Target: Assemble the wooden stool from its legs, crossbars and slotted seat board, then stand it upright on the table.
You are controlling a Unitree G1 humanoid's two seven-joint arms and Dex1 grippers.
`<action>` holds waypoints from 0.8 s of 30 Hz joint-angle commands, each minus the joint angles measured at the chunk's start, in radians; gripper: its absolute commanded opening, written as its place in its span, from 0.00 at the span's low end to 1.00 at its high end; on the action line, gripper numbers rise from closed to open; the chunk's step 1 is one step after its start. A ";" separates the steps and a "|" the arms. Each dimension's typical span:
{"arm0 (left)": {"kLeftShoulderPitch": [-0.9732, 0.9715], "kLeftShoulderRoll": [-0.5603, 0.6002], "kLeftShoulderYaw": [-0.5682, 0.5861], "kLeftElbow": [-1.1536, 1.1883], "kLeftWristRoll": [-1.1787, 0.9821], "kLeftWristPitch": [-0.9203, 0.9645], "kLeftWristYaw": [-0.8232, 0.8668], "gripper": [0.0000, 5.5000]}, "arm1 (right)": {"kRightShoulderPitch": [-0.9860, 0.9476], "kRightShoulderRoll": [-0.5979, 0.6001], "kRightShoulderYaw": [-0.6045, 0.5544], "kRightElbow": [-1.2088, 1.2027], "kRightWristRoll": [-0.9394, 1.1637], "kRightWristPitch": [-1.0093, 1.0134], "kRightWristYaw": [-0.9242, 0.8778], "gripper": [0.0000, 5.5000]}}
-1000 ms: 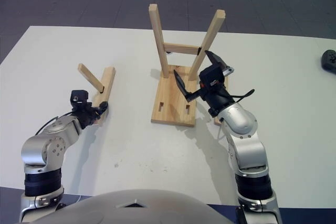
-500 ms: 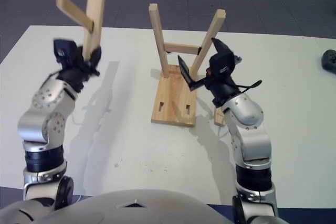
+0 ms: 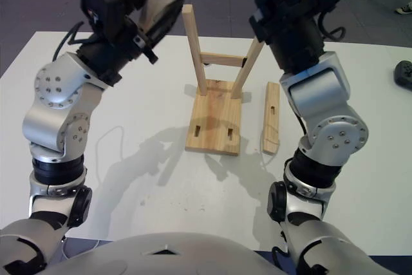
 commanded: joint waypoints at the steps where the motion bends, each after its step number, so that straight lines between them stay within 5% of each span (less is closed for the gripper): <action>1: 0.035 0.038 -0.027 -0.021 0.002 -0.016 -0.065 0.38 | -0.037 -0.041 -0.016 0.020 0.132 -0.043 -0.096 0.81; 16: 0.068 0.023 -0.049 -0.036 0.042 -0.022 -0.059 0.38 | 0.116 -0.233 0.036 -0.080 0.004 -0.019 0.049 0.40; 24: 0.081 0.021 -0.057 -0.027 0.053 -0.033 -0.066 0.38 | 0.157 -0.234 0.042 -0.090 0.002 -0.038 0.113 0.19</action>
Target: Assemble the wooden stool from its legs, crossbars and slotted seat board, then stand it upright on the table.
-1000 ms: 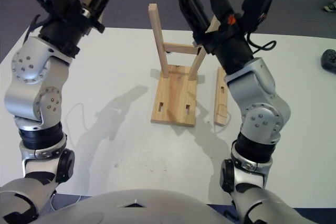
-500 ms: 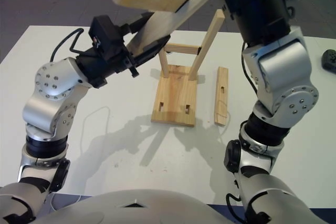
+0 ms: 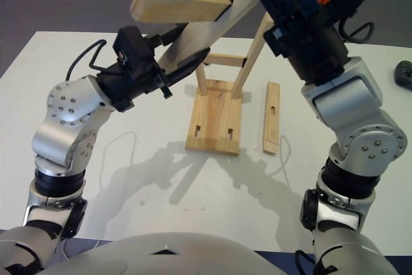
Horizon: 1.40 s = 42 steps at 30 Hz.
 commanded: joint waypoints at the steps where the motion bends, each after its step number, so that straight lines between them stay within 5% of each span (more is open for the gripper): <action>1: 0.013 -0.001 -0.007 -0.003 0.008 -0.003 -0.002 0.38 | 0.011 0.000 0.006 -0.015 0.023 -0.010 0.018 0.19; 9: 0.046 0.007 -0.014 -0.001 0.032 -0.001 0.007 0.38 | 0.000 0.061 0.015 -0.009 0.050 -0.078 -0.075 0.19; 21: 0.226 0.128 0.154 -0.071 -0.083 0.119 -0.048 0.77 | 0.120 0.032 0.007 -0.037 -0.257 -0.088 -0.205 0.19; 28: 0.201 0.057 0.362 0.044 -0.071 0.171 0.185 0.98 | 0.420 0.008 -0.051 -0.109 -0.149 -0.036 -0.271 0.19; 42: 0.249 0.050 0.315 0.041 -0.015 0.176 0.251 0.98 | 0.570 -0.067 -0.025 -0.105 -0.226 0.047 -0.403 0.19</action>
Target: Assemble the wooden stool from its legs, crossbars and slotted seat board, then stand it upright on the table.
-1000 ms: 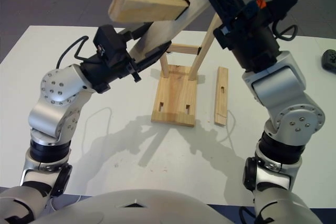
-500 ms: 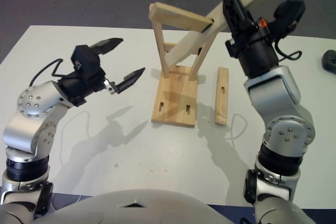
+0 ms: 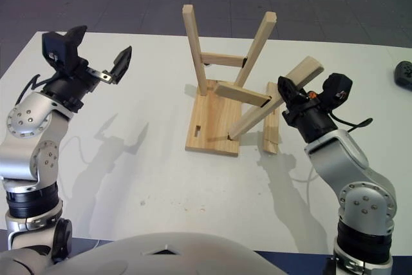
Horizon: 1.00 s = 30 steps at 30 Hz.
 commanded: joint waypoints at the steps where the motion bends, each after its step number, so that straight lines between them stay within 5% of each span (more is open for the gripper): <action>1: 0.015 -0.001 -0.024 -0.005 0.024 0.007 0.008 0.98 | 0.038 -0.010 0.029 0.010 -0.029 0.038 -0.041 0.19; 17: 0.016 -0.024 -0.141 0.024 0.118 -0.056 0.005 0.98 | -0.181 -0.043 0.130 0.181 -0.363 0.088 -0.114 0.19; 30: 0.031 -0.036 -0.173 0.028 0.136 -0.077 0.000 0.98 | 0.039 -0.065 0.141 0.199 -0.564 -0.037 0.436 0.19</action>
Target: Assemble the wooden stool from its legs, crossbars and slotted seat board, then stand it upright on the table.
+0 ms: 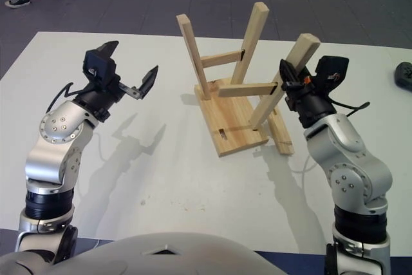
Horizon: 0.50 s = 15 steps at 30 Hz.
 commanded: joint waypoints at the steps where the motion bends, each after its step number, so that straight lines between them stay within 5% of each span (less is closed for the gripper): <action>1: 0.010 -0.005 -0.010 0.005 0.019 -0.007 -0.002 0.98 | 0.114 -0.004 0.014 0.090 -0.074 0.044 0.079 0.19; 15: 0.025 -0.012 -0.037 -0.001 0.036 -0.014 -0.007 0.98 | 0.436 0.056 0.085 -0.109 -0.264 0.107 -0.062 0.19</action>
